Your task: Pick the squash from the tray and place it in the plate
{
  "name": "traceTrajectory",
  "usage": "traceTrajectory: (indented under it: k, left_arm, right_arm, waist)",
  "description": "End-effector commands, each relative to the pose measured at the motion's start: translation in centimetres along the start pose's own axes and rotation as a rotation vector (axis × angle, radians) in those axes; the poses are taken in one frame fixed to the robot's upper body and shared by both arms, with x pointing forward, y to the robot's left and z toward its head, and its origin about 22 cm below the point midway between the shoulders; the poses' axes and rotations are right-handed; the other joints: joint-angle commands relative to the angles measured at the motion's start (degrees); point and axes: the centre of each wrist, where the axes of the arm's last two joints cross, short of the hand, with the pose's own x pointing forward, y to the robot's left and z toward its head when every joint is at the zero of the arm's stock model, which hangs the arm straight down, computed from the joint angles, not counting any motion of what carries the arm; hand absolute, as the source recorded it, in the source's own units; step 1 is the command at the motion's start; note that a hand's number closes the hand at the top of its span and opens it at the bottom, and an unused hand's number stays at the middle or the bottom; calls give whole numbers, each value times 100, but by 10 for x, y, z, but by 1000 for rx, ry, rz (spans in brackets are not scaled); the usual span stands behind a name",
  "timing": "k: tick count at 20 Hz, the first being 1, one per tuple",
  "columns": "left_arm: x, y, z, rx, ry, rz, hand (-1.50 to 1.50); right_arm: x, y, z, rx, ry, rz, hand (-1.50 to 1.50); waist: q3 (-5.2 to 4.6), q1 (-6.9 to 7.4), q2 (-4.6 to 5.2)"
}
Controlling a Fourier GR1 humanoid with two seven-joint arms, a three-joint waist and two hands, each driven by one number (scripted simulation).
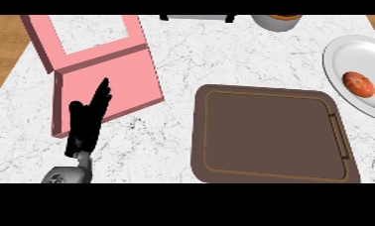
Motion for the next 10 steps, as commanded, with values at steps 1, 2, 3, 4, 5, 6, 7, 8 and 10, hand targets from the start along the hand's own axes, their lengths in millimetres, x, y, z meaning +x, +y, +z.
traceTrajectory:
  k: [1,2,3,4,5,6,7,8,10]
  left_arm:
    - [0,5,0,-4,-7,-5,0]
    - [11,6,-3,-7,-15,-7,0]
    - [13,-1,-2,-7,-3,8,0]
    - [2,0,-3,4,0,8,0]
    - [1,-2,1,0,7,4,0]
    - [6,-8,-1,4,-3,-12,0]
    - [5,-3,0,-2,4,-9,0]
    - [1,1,-1,-2,-6,2,0]
    - [6,-14,3,-23,4,5,0]
  right_arm:
    - [-11,1,12,39,-62,-48,-150]
    - [-8,5,6,33,-51,-49,-150]
    - [-11,-6,18,32,-50,-37,-150]
    - [-11,1,12,29,-34,-21,-150]
    - [-3,-14,15,18,-31,-5,-150]
    - [-9,-8,17,17,-46,0,-150]
    - [-13,7,10,-1,-38,-8,-150]
    - [-10,-6,17,6,-38,-4,-150]
    - [-1,-21,18,7,-6,1,-150]
  waist:
    - [2,6,9]
    - [6,38,14]
    - [8,-6,7]
    - [2,20,23]
    - [2,16,11]
    - [3,-20,6]
    - [7,55,20]
    - [13,62,45]
    - [14,66,34]
